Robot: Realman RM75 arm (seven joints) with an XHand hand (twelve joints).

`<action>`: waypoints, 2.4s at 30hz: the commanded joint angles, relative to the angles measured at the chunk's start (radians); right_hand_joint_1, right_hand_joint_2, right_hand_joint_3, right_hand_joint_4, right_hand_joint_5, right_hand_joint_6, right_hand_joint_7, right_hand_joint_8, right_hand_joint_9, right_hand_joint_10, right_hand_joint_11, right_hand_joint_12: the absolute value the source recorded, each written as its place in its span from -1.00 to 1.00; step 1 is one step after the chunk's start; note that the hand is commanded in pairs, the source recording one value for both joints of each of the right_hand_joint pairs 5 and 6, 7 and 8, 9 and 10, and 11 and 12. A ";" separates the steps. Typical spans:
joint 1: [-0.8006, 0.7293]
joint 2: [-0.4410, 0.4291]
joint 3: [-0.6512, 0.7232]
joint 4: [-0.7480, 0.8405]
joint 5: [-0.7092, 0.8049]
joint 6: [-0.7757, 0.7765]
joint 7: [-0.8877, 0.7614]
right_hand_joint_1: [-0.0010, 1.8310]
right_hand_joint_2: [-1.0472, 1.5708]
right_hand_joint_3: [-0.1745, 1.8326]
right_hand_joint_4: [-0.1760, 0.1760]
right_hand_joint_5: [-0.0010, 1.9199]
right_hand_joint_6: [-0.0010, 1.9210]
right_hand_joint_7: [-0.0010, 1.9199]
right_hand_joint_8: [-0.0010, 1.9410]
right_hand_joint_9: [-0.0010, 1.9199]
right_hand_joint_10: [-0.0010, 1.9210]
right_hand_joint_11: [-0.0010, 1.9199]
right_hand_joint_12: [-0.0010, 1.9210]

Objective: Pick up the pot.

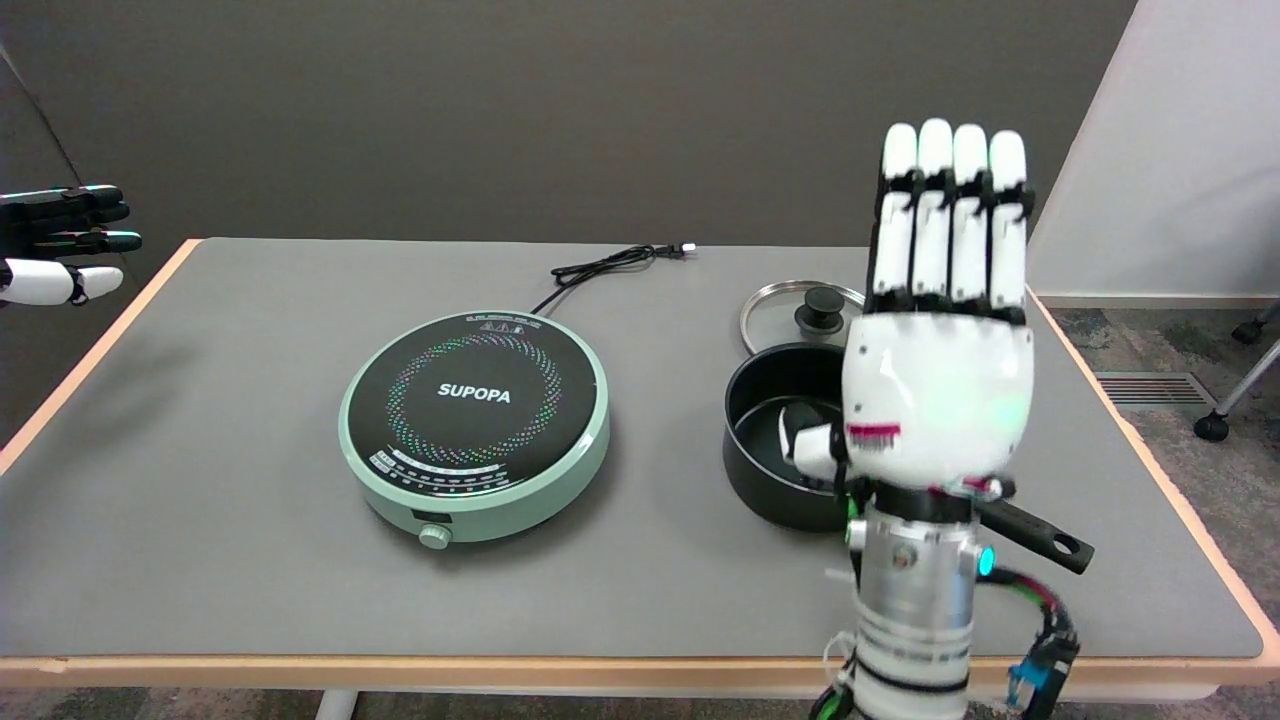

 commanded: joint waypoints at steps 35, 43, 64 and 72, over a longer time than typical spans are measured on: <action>-0.072 -0.010 -0.176 -0.067 0.495 0.430 -0.181 0.34 -0.65 0.36 -0.53 -0.98 -0.98 -0.98 -0.98 -0.98 -0.98 -0.98 -0.98; -0.065 0.039 -0.182 0.026 0.658 0.417 -0.183 0.35 -0.69 0.37 -0.57 -0.98 -0.98 -0.98 -0.98 -0.98 -0.98 -0.98 -0.98; -0.084 0.064 -0.215 0.152 0.862 0.374 -0.229 0.37 -0.73 0.37 -0.65 -0.97 -0.97 -0.97 -0.97 -0.97 -0.97 -0.97 -0.97; -0.062 0.080 -0.215 0.165 0.925 0.334 -0.229 0.37 -0.74 0.37 -0.67 -0.97 -0.97 -0.97 -0.97 -0.97 -0.97 -0.97 -0.97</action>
